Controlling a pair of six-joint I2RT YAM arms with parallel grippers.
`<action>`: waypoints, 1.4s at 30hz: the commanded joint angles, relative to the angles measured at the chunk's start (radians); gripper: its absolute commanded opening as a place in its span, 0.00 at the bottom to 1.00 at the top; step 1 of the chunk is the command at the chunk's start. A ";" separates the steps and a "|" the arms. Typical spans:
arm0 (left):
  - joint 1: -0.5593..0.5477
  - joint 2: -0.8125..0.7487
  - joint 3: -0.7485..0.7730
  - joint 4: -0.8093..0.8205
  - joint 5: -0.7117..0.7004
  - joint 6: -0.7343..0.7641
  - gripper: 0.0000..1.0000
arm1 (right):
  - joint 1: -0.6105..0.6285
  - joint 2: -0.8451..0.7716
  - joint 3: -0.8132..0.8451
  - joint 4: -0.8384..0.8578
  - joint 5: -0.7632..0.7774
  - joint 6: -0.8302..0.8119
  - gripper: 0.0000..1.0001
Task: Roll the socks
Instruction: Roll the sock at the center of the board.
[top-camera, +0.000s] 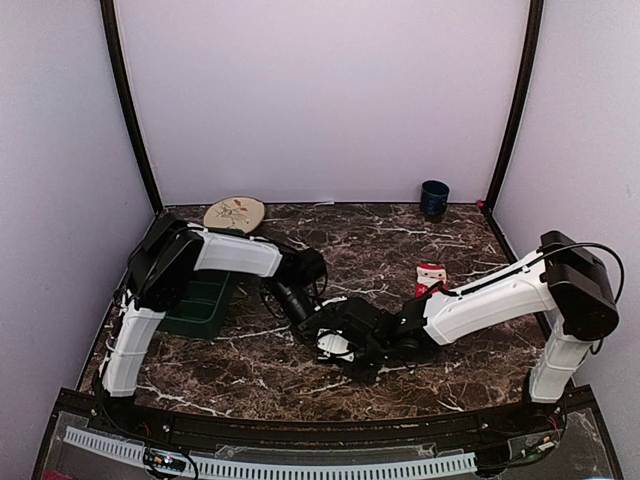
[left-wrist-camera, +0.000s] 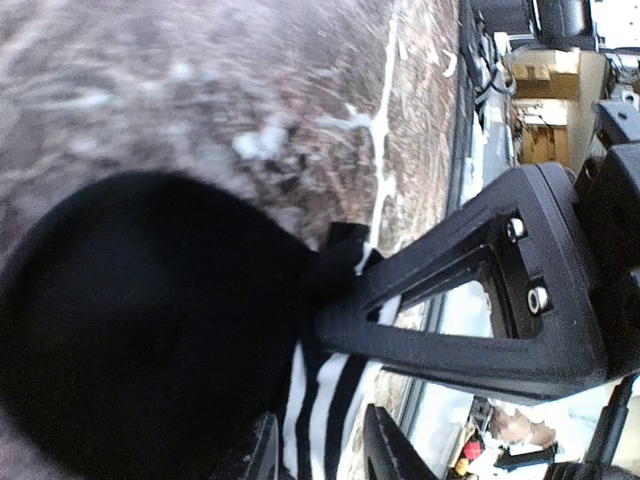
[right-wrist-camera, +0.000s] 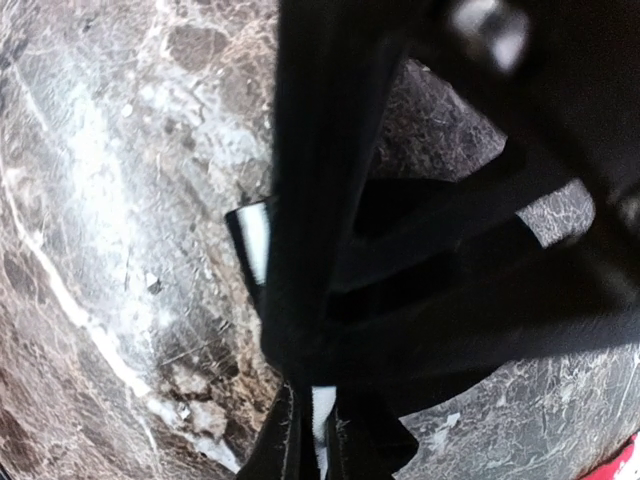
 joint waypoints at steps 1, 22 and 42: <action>0.044 -0.015 -0.083 0.063 -0.292 -0.050 0.34 | -0.009 0.042 0.009 -0.092 -0.041 0.027 0.05; 0.101 -0.227 -0.324 0.375 -0.387 -0.199 0.37 | -0.043 0.062 0.106 -0.164 -0.179 0.107 0.05; 0.090 -0.583 -0.743 0.844 -0.501 -0.295 0.37 | -0.218 0.121 0.156 -0.197 -0.589 0.224 0.06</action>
